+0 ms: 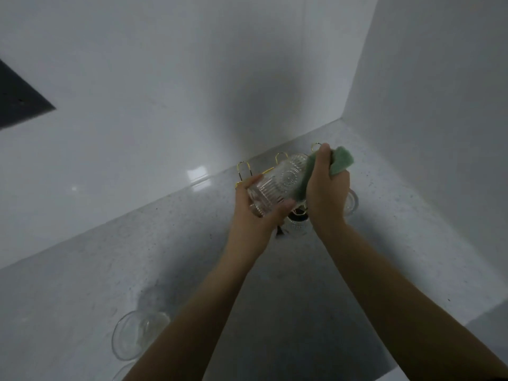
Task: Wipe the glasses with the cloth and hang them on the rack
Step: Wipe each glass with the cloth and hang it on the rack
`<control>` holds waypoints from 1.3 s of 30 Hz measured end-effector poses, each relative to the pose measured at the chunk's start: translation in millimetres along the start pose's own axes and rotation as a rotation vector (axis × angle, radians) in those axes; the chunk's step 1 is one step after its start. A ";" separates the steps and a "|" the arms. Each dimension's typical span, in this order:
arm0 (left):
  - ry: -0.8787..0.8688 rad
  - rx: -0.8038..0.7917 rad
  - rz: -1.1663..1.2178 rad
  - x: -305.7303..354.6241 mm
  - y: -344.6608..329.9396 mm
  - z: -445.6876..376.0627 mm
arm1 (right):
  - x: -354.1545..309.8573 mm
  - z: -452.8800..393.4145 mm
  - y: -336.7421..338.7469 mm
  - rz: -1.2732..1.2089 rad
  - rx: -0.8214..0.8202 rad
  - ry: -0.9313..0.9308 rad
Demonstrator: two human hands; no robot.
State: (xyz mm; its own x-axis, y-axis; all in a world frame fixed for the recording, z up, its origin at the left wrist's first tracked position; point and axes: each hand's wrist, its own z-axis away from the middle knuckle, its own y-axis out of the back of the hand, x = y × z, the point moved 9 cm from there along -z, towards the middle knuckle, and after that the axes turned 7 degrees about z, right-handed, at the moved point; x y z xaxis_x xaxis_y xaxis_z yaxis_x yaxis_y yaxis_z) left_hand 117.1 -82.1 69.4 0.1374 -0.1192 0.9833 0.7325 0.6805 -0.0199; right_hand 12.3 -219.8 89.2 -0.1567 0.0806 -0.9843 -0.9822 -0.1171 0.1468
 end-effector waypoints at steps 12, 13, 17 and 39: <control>-0.069 0.316 -0.067 35.2 63.4 -75.0 | 1.8 -30.8 -27.9 0.029 -0.011 0.110; -0.100 0.331 -0.107 38.6 68.1 -81.7 | 3.3 -33.2 -28.9 0.025 -0.012 0.102; -0.178 0.334 -0.341 47.3 75.7 -106.0 | 8.8 -37.8 -38.4 0.016 -0.051 0.095; 0.059 0.140 -0.885 -14.8 46.2 -147.8 | -10.9 -30.5 -49.3 -0.148 -0.148 0.138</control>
State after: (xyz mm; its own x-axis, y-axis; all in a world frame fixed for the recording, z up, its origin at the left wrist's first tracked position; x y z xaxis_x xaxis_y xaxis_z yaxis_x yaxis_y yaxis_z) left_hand 247.5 -155.8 27.2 -0.4021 -0.6765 0.6170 0.4991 0.4031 0.7671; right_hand 65.5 -245.1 89.7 0.0130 -0.0272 -0.9995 -0.9660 -0.2583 -0.0056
